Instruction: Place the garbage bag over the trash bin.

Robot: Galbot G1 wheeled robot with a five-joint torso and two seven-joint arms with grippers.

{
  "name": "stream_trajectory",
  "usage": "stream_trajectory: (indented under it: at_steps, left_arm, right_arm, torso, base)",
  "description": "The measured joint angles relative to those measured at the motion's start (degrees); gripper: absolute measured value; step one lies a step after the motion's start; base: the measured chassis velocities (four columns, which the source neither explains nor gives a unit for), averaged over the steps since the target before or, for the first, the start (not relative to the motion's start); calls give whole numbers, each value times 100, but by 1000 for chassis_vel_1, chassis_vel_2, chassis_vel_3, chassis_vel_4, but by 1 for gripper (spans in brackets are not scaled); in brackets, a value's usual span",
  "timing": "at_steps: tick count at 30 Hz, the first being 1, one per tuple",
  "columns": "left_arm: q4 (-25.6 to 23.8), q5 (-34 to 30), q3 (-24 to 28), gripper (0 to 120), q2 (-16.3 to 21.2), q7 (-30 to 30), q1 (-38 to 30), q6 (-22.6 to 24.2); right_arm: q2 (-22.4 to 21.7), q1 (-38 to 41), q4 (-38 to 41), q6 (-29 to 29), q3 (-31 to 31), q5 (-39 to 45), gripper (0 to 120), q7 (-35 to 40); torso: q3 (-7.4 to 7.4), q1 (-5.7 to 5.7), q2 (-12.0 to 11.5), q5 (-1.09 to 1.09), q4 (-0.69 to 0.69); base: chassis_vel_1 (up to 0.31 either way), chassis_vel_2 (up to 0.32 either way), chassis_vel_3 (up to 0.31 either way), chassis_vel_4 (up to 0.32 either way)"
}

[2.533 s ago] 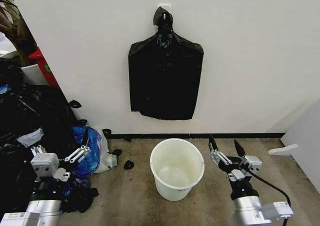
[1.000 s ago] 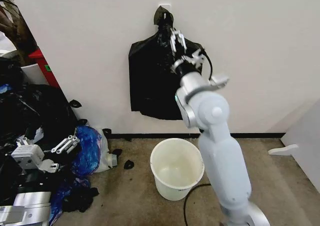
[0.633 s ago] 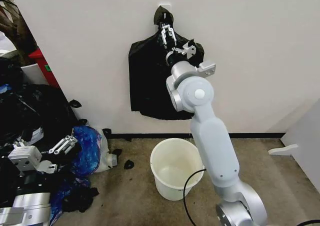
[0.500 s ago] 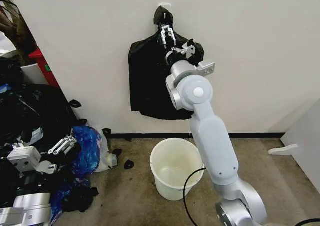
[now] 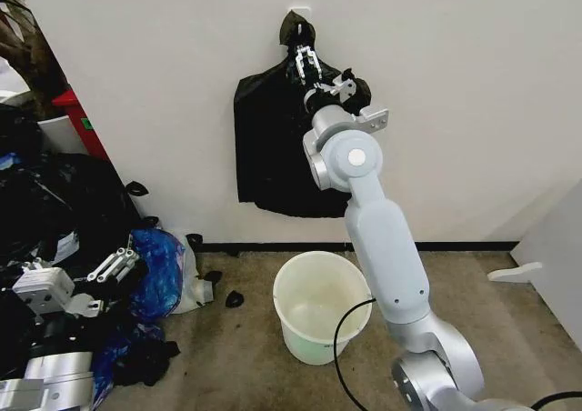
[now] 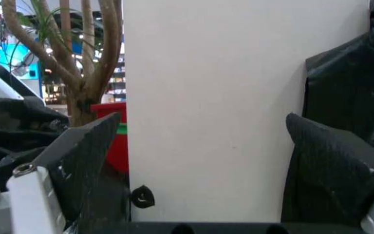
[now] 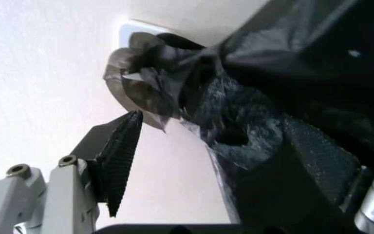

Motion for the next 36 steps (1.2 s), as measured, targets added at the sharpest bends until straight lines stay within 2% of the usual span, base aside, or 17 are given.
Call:
stream_trajectory:
  at_steps: [3,5,7,8,15,17,23,25,27,36]
  left_arm:
    - [0,12,7,100,-7,3,-4,0]
    - [0,16,10,100,-15,4,-8,0]
    - [0,20,9,100,-21,5,-5,-1]
    - [0,20,9,100,-21,5,-5,-1]
    - [0,115,10,100,-43,2,9,-31]
    - [0,133,13,100,-45,2,14,-40]
    - [0,148,19,100,-49,-1,13,-51]
    - [0,148,19,100,-49,-1,13,-51]
    - [1,148,22,100,-49,-3,5,-54]
    - [3,148,22,100,-41,-4,-26,-59]
  right_arm:
    - [-1,42,-56,0,4,-1,80,-30]
    - [-2,66,-98,0,4,-7,76,-54]
    - [-3,68,-101,0,-18,-9,66,-60]
    - [-3,68,-101,0,-18,-9,66,-60]
    - [-6,-15,-119,33,-120,-139,41,-98]
    - [-7,-24,-120,39,-133,-164,37,-131]
    - [-8,-36,-114,62,-139,-178,12,-243]
    - [-8,-36,-113,63,-139,-176,12,-247]
    - [-8,-38,-108,68,-137,-156,0,-264]
    - [-9,-457,242,57,-272,-114,0,-248]
  torso:
    - [0,0,0,0,0]
    - [0,0,0,0,0]
    - [0,0,0,0,0]
    - [0,0,0,0,0]
    - [0,0,0,0,0]
    - [0,0,0,0,0]
    - [0,0,0,0,0]
    - [0,0,0,0,0]
    - [0,0,0,0,0]
    - [0,0,0,-1,0]
  base:
    - [0,0,0,0]
    - [0,0,0,0]
    - [0,0,0,0]
    - [0,0,0,0]
    - [0,0,0,0]
    - [0,0,0,0]
    - [0,0,0,0]
    - [0,0,0,0]
    - [0,0,0,0]
    - [0,0,0,0]
